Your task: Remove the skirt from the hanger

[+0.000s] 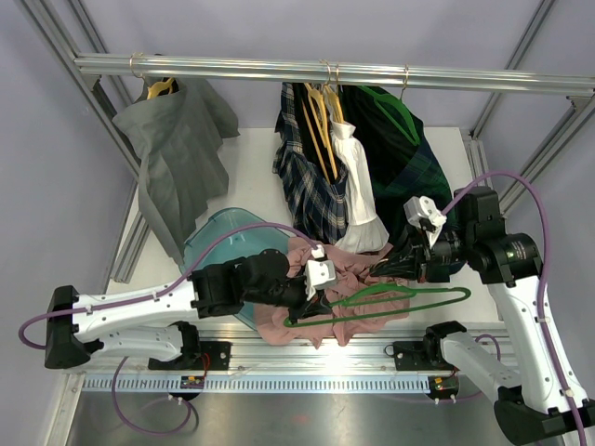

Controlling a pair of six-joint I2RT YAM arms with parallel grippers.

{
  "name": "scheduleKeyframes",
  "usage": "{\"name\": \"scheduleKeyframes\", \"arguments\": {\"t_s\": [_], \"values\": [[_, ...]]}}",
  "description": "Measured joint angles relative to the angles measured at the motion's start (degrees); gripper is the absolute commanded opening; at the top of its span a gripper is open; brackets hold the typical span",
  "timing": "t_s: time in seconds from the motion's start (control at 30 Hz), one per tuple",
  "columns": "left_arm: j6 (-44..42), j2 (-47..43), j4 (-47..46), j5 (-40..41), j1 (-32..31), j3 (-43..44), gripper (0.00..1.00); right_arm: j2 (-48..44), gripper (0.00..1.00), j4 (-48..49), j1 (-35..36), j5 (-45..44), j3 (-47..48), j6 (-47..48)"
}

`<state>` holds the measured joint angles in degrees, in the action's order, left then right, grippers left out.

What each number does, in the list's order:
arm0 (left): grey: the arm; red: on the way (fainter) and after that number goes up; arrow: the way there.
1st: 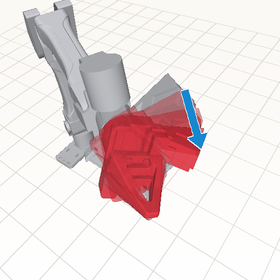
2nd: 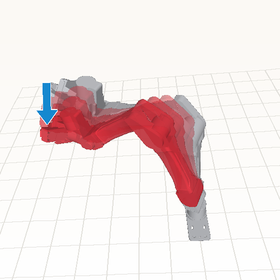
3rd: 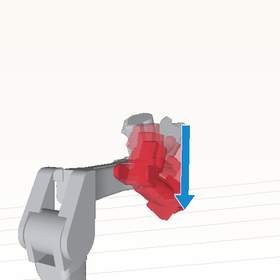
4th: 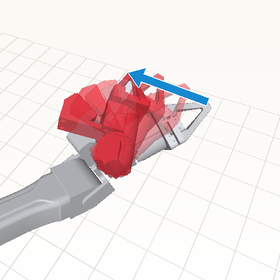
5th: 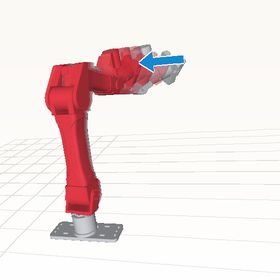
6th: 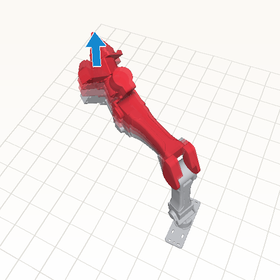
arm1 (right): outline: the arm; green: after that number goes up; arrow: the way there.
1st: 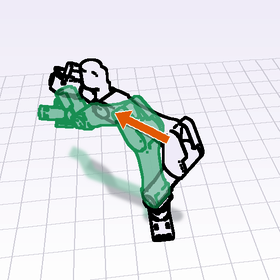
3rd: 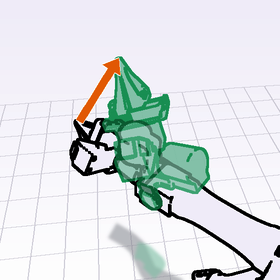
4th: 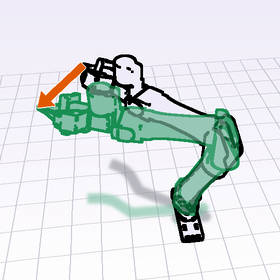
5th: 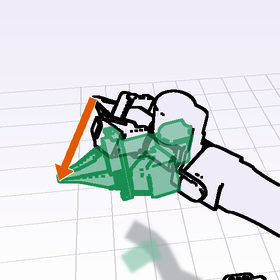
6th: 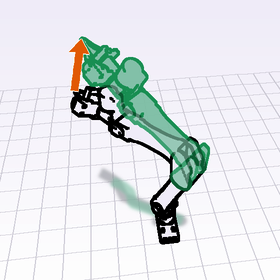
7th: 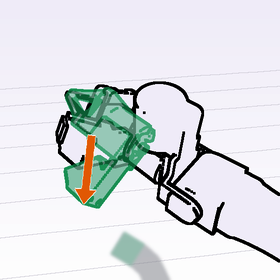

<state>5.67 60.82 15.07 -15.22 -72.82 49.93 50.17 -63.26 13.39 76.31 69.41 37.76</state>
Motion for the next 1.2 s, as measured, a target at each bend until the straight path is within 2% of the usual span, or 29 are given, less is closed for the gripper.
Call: {"name": "scheduleKeyframes", "arguments": {"t_s": [0.03, 0.07, 0.1, 0.13, 0.17, 0.3, 0.5, 0.8, 0.97, 1.2], "values": [[0.0, 0.0, 0.1, 0.0, -0.1, 0.0, 0.0, 0.0, 0.11, -1.1, 0.0, 0.4, 0.1, 1.4], [-0.1, 0.0, 0.2, -0.1, -0.2, 0.0, 0.0, 0.1, 0.26, -2.1, 0.0, 0.9, 0.2, 2.4], [-0.2, -0.1, 0.3, -0.1, -0.3, 0.0, 0.0, 0.3, 0.81, -3.4, 0.0, 1.2, 0.5, 3.4], [-0.2, -0.3, 0.3, 0.0, -0.3, 0.0, 0.0, 0.4, 0.94, -4.0, 0.0, 1.3, 0.6, 3.8], [-0.3, -0.6, 0.3, 0.0, -0.3, 0.0, 0.0, 0.5, 0.99, -5.0, 0.1, 1.3, 0.9, 4.3], [-0.8, -2.9, 1.7, 0.6, -0.2, 0.0, 0.0, 0.2, 0.99, -5.0, 0.1, -2.2, 3.7, 3.7], [-1.4, -8.4, 6.5, 3.1, -0.2, 0.0, 0.0, -2.8, 1.0, -2.3, 0.1, -14.2, 12.2, -0.8], [-2.1, -21.4, 21.5, 11.0, -0.2, 3.5, 0.0, -2.1, 1.0, -5.0, -0.2, -35.5, 30.2, -1.9], [-2.2, -28.1, 26.9, 16.8, -0.2, 9.8, 0.0, -2.7, 0.99, -3.8, -0.8, -43.8, 28.5, -4.8], [-1.8, -35.6, 30.1, 27.0, -0.2, 16.2, 0.0, -4.7, 0.99, -1.6, -1.5, -45.5, 18.4, -7.1]]}}
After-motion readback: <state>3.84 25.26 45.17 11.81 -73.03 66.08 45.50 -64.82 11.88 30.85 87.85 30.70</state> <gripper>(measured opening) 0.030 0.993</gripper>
